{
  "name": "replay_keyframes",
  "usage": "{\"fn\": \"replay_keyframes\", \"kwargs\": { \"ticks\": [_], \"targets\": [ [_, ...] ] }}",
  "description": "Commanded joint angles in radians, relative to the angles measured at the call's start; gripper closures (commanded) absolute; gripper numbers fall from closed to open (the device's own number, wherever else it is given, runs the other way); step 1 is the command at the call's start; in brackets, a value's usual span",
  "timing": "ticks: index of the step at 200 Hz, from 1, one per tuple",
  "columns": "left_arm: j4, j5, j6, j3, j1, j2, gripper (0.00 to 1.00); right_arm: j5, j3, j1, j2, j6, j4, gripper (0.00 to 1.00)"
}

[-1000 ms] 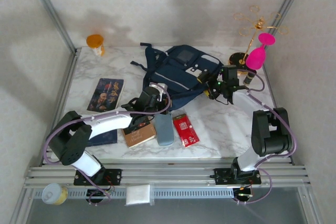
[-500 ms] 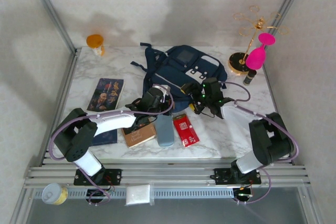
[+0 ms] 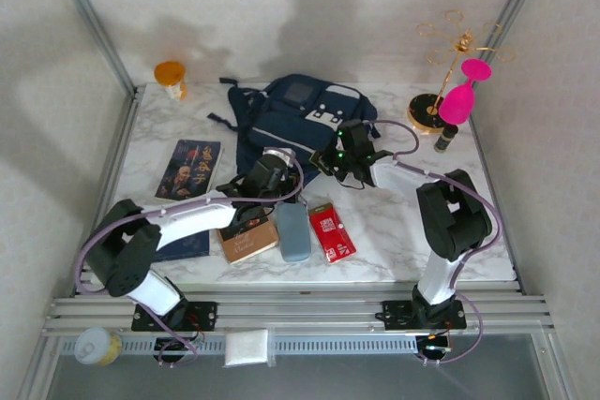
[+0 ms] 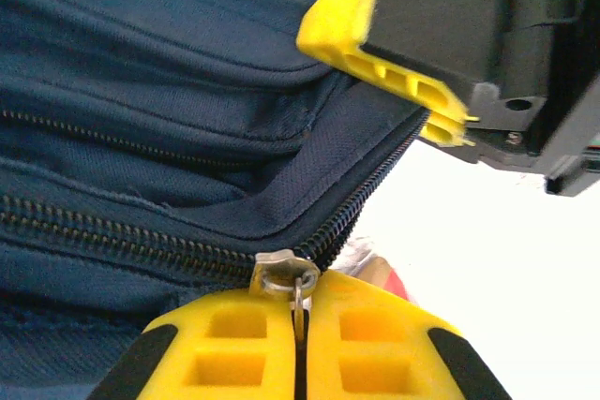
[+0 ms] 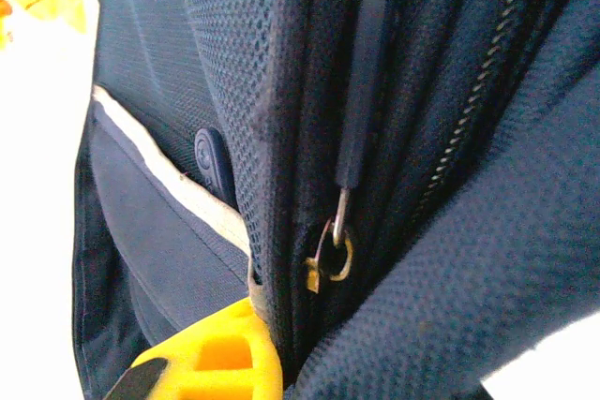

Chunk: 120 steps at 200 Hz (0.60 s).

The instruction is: Pack books, pencil case, and school supplies into a backpack

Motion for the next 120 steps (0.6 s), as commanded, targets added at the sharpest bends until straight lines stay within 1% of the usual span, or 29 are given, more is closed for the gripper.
{"fn": "replay_keyframes", "kwargs": {
  "ticks": [1, 18, 34, 41, 49, 54, 58, 64, 68, 69, 70, 75, 80, 81, 82, 89, 99, 120],
  "targets": [
    [-0.036, -0.005, -0.015, -0.027, 0.008, -0.087, 1.00, -0.020, 0.016, -0.140, -0.078, -0.182, 0.027, 1.00],
    [-0.045, 0.010, -0.010, -0.025, 0.047, -0.062, 1.00, -0.089, 0.061, -0.241, -0.060, -0.255, -0.036, 1.00],
    [-0.026, 0.021, 0.017, -0.008, 0.063, -0.012, 1.00, -0.155, 0.157, -0.298, 0.006, -0.330, -0.129, 1.00],
    [-0.033, 0.033, 0.019, 0.015, 0.070, 0.016, 1.00, -0.147, 0.197, -0.314, 0.027, -0.356, -0.180, 0.99],
    [-0.046, 0.066, 0.028, 0.044, 0.076, 0.043, 1.00, -0.129, 0.203, -0.326, 0.025, -0.374, -0.198, 0.97],
    [-0.049, 0.080, 0.032, 0.058, 0.078, 0.054, 1.00, -0.112, 0.197, -0.333, 0.018, -0.376, -0.201, 0.94],
    [-0.044, 0.087, 0.032, 0.063, 0.076, 0.059, 1.00, -0.104, 0.191, -0.339, 0.010, -0.371, -0.202, 0.91],
    [-0.028, 0.095, 0.023, 0.065, 0.076, 0.062, 1.00, -0.095, 0.181, -0.341, 0.002, -0.366, -0.200, 0.80],
    [-0.009, 0.100, 0.015, 0.063, 0.076, 0.060, 1.00, -0.098, 0.174, -0.340, -0.005, -0.363, -0.194, 0.74],
    [-0.005, 0.102, 0.013, 0.063, 0.076, 0.060, 1.00, -0.100, 0.170, -0.337, -0.008, -0.360, -0.190, 0.71],
    [0.000, 0.104, 0.010, 0.062, 0.076, 0.060, 1.00, -0.100, 0.170, -0.337, -0.008, -0.360, -0.190, 0.71],
    [0.022, 0.115, 0.000, 0.062, 0.076, 0.062, 1.00, -0.104, 0.163, -0.327, -0.016, -0.353, -0.185, 0.60],
    [0.045, 0.127, -0.011, 0.063, 0.075, 0.067, 1.00, -0.100, 0.154, -0.316, -0.025, -0.346, -0.187, 0.48],
    [0.048, 0.129, -0.013, 0.065, 0.075, 0.068, 1.00, -0.098, 0.152, -0.310, -0.029, -0.344, -0.190, 0.44],
    [0.052, 0.131, -0.014, 0.065, 0.075, 0.068, 1.00, -0.098, 0.152, -0.310, -0.029, -0.344, -0.190, 0.44],
    [0.070, 0.140, -0.026, 0.071, 0.073, 0.079, 1.00, -0.095, 0.145, -0.292, -0.044, -0.334, -0.210, 0.34],
    [0.075, 0.140, -0.039, 0.090, 0.069, 0.098, 1.00, -0.075, 0.131, -0.282, -0.072, -0.317, -0.243, 0.28],
    [0.080, 0.142, -0.058, 0.114, 0.062, 0.120, 1.00, -0.018, 0.025, -0.278, -0.177, -0.279, -0.287, 0.14]
  ]
}}
